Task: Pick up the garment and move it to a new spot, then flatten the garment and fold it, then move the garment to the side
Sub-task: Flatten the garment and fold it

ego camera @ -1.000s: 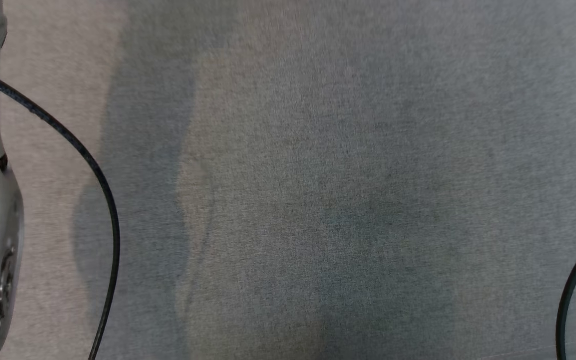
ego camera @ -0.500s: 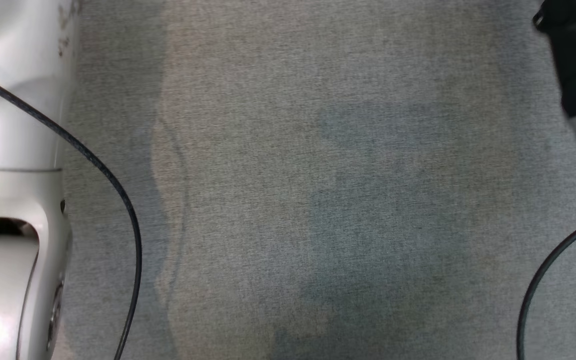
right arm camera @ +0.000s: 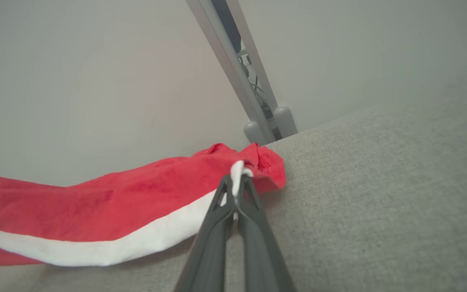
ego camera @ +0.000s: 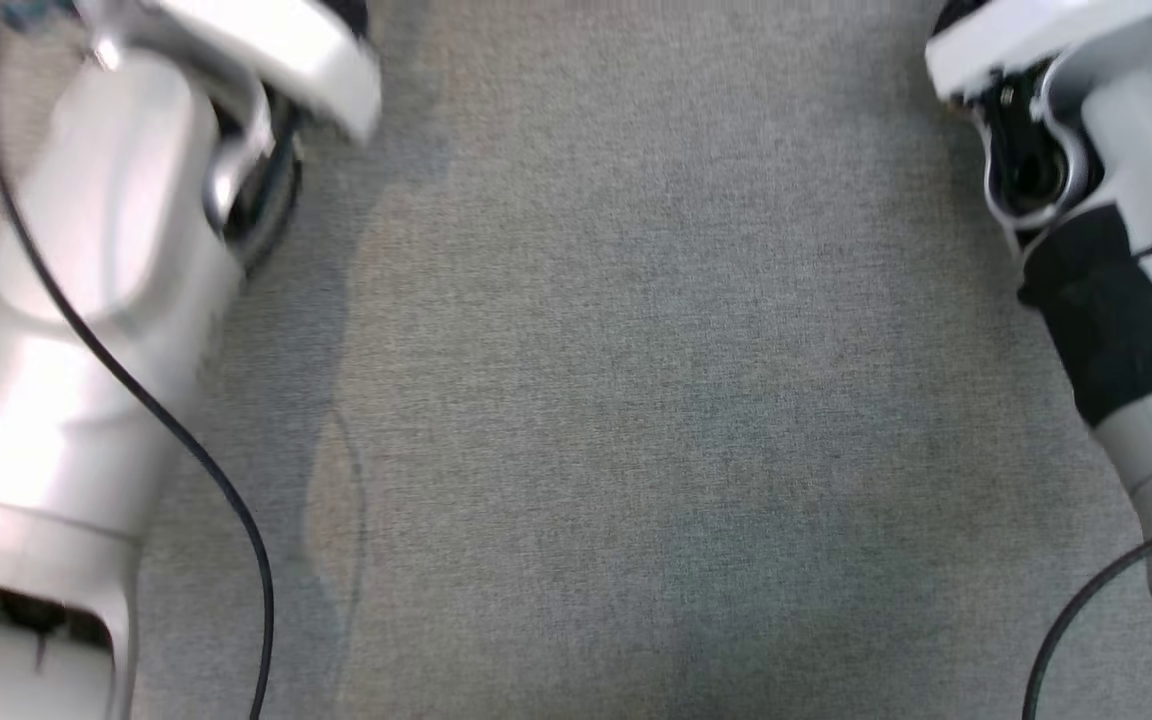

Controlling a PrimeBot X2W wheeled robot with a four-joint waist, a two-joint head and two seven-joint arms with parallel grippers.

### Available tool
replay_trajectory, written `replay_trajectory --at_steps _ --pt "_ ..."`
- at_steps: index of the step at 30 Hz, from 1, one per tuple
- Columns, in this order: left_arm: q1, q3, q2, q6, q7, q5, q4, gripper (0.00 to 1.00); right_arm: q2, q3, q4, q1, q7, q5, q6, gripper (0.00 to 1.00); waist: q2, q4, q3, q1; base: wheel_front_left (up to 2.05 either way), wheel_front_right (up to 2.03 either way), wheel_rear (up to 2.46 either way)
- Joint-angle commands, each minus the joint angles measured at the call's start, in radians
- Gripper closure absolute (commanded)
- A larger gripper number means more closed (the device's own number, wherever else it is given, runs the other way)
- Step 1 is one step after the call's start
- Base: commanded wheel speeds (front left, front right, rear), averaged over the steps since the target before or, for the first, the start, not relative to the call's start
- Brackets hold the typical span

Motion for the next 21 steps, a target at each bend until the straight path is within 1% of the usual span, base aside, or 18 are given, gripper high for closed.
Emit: replay_trajectory --at_steps 1,3,6,7,10,14,18,21 --pt "0.041 -0.078 0.021 0.000 -0.002 -0.035 0.016 1.00 -0.021 0.023 0.015 0.046 0.017 0.024 0.000 1.00 0.0000 0.023 -0.043 0.0000 0.00 0.00 0.00" --pt "0.066 -0.144 0.053 0.000 -0.002 -0.063 0.045 1.00 -0.037 0.053 0.029 0.075 0.040 0.036 0.000 1.00 0.0000 0.029 -0.063 0.0000 0.00 0.00 0.00" --pt "0.088 -0.244 0.074 0.000 -0.002 -0.064 0.083 1.00 -0.056 0.085 0.050 0.105 0.073 0.056 0.000 1.00 0.0000 0.036 -0.086 0.0000 0.00 0.00 0.00" --pt "0.088 -0.244 0.074 0.000 -0.002 -0.064 0.083 1.00 -0.056 0.085 0.050 0.105 0.073 0.056 0.000 1.00 0.0000 0.036 -0.086 0.0000 0.00 0.00 0.00" --pt "0.097 -0.328 0.084 0.000 0.001 -0.057 0.142 1.00 -0.067 0.108 0.058 0.121 0.099 0.077 0.000 1.00 0.0000 0.038 -0.109 0.0000 0.00 0.00 0.00" --pt "0.090 -0.420 0.081 0.000 -0.001 -0.045 0.199 1.00 -0.078 0.154 0.050 0.139 0.137 0.096 0.000 1.00 0.0000 0.036 -0.136 0.0000 0.00 0.00 0.00" --pt "0.101 -0.488 0.073 0.000 0.018 -0.053 0.259 1.00 -0.089 0.196 0.050 0.156 0.170 0.114 0.000 1.00 0.0000 0.032 -0.167 0.0000 0.00 0.00 0.00" --pt "0.107 -0.516 0.071 0.000 0.021 -0.067 0.291 1.00 -0.091 0.228 0.049 0.170 0.210 0.128 0.000 1.00 0.0000 0.029 -0.187 0.0000 0.00 0.00 0.00"
